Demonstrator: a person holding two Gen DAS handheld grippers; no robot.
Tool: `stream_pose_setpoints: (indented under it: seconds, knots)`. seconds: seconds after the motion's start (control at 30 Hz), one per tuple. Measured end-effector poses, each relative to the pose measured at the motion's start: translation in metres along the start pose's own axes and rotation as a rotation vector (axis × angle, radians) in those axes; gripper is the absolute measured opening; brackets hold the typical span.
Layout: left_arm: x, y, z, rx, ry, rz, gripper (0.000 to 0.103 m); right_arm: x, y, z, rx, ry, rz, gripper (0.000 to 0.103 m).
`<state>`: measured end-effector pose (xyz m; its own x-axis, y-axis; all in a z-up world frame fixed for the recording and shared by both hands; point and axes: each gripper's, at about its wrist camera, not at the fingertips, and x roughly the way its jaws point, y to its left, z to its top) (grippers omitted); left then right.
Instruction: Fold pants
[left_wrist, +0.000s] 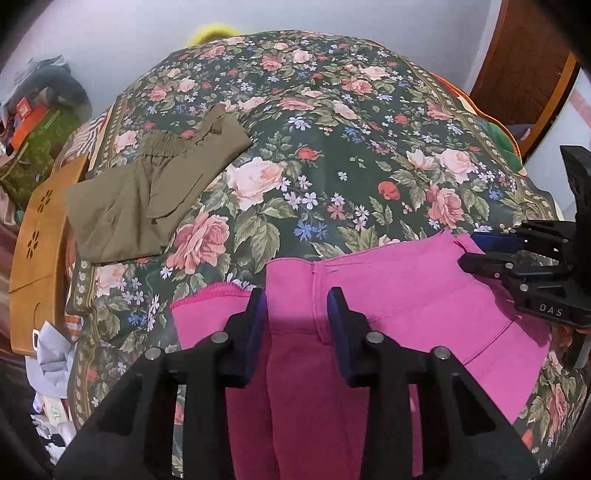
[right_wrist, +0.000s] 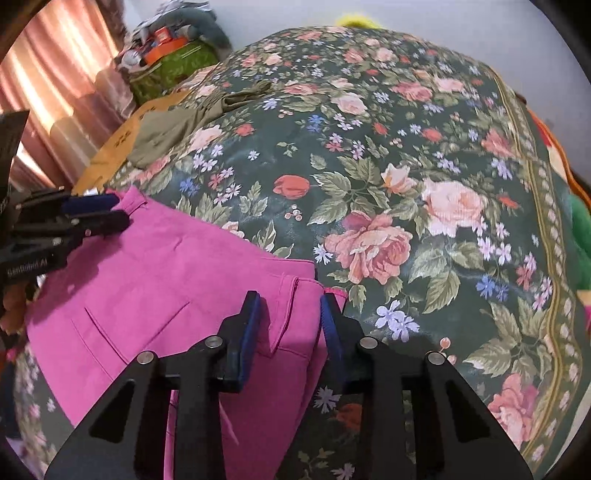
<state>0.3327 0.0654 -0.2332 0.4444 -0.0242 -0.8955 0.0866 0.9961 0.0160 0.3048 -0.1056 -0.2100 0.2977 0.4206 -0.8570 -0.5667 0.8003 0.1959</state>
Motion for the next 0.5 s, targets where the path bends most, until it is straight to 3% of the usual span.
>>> stream_pose_setpoints:
  seconds: [0.07, 0.33, 0.43, 0.5]
  knots:
    - [0.002, 0.001, -0.002, -0.009, 0.003, 0.007, 0.035, 0.000, 0.000, -0.001, -0.014, 0.003, -0.025, 0.016]
    - [0.007, -0.004, -0.002, 0.006, 0.013, 0.058, 0.035, 0.003, -0.001, 0.001, -0.058, 0.048, -0.060, 0.016]
    - [-0.002, -0.002, 0.000, -0.002, 0.018, 0.042, 0.035, -0.003, -0.001, 0.003, -0.040, 0.050, -0.061, 0.019]
    - [-0.010, -0.003, 0.002, -0.009, 0.012, 0.030, 0.036, -0.008, -0.001, 0.004, -0.020, 0.059, -0.047, 0.030]
